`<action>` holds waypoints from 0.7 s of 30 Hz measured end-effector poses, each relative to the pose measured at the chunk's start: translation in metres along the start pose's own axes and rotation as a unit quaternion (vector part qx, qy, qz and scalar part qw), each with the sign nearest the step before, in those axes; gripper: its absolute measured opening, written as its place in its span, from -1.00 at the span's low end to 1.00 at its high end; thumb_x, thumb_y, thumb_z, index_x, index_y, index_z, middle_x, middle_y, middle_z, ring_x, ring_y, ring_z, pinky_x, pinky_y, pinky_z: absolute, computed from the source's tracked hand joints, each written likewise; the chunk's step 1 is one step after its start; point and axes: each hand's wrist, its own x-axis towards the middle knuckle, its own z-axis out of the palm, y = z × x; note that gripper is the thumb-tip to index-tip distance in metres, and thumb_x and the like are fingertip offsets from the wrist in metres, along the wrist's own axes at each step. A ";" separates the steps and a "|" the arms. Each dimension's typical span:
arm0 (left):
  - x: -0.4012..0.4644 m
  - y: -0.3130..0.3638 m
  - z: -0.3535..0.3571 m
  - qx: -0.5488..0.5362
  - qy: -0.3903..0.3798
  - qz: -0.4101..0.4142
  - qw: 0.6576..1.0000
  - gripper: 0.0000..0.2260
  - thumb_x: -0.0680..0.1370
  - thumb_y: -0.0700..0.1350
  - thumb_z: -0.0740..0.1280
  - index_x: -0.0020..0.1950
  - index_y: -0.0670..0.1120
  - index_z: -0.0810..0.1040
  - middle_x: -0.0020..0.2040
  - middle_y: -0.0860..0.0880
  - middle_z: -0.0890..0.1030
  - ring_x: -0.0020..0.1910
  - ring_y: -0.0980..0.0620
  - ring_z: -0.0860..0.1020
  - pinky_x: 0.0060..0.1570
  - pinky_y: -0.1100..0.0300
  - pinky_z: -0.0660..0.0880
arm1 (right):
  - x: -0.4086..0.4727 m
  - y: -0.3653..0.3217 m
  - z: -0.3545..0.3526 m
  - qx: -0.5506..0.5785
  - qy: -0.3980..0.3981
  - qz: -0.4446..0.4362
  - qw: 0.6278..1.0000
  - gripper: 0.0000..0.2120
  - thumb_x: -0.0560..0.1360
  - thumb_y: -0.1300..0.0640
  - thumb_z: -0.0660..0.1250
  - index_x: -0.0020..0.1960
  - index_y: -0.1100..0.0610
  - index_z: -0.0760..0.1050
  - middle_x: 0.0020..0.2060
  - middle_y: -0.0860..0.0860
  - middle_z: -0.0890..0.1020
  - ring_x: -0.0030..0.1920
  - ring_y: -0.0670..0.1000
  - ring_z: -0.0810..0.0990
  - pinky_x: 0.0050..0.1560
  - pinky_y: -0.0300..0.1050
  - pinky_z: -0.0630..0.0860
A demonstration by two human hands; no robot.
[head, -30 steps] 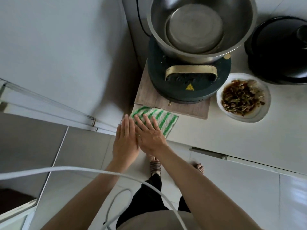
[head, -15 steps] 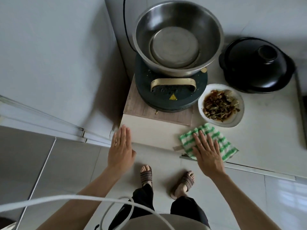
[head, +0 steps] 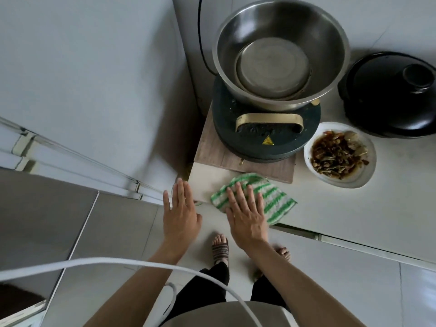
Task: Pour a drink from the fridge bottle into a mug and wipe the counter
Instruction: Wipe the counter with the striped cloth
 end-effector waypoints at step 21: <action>0.000 0.018 0.010 0.001 -0.047 0.038 0.998 0.02 0.29 -0.09 0.47 0.56 -0.31 -0.07 0.56 -0.38 0.04 0.52 -0.38 0.11 0.48 -0.22 0.16 | -0.118 0.192 -0.040 -0.025 0.000 0.168 0.986 -0.31 0.56 -0.30 0.04 0.63 -0.15 -0.01 0.63 -0.04 0.00 0.62 0.17 -0.04 0.53 0.31 0.05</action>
